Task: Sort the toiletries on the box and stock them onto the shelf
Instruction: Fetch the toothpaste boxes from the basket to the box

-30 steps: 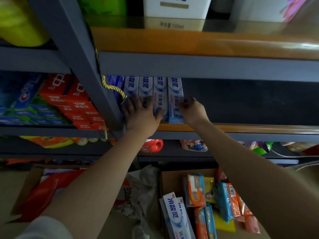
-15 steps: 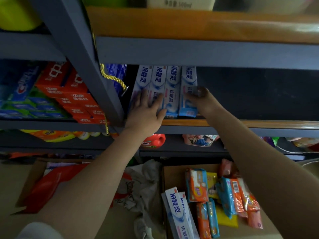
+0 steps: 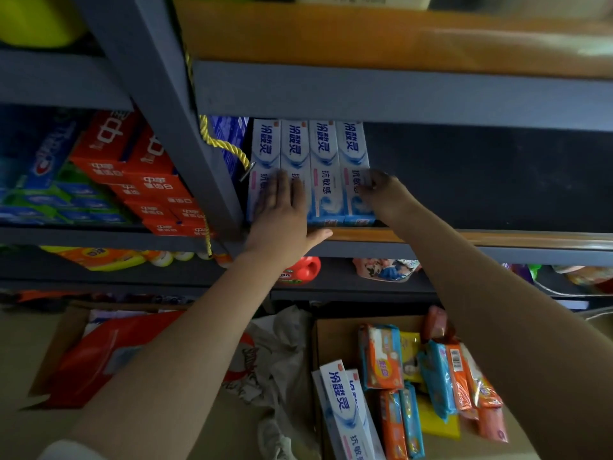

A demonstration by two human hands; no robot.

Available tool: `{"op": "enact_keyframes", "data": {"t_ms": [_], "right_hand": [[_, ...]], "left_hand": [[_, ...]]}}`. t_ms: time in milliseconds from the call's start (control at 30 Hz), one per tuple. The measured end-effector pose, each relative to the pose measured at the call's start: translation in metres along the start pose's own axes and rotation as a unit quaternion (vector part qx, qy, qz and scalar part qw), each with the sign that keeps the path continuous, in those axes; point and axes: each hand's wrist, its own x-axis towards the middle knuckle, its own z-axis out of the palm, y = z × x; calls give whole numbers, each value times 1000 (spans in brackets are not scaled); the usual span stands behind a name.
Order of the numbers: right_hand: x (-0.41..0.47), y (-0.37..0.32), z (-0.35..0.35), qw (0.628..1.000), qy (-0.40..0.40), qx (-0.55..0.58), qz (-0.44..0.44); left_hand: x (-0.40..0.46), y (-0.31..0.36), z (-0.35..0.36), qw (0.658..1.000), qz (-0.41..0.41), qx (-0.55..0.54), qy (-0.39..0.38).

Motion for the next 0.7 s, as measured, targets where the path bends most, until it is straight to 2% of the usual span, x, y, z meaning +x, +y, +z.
{"op": "enact_keyframes", "data": {"t_ms": [267,333,367,433,467,500,567,633,700], "right_hand": [[-19,-2,-4,996,10,-84,-18],[-37,-4,-7,985,83,-145,-51],[-47,-1,-8,975,147,-153,-71],[-78,12,-10,953,265,-99,-111],[-95,24,-8,946,292,-55,-132],[-110,40,-3,947,288,-16,-143],[-132,79,14,972,208,10,-106],[-148,121,36,994,102,-25,-26],[-162,157,55,997,0,-61,37]], "left_hand": [[0,-1,-6,1000,7,-7,-19],[-8,3,-8,999,34,-19,-14],[-15,4,-7,997,69,-31,3],[-37,9,3,981,161,-74,78],[-54,14,13,968,197,-101,118],[-71,20,27,956,213,-134,150],[-107,29,68,950,185,-198,156],[-141,41,107,965,92,-234,73],[-172,51,146,966,-50,-243,-68]]}}
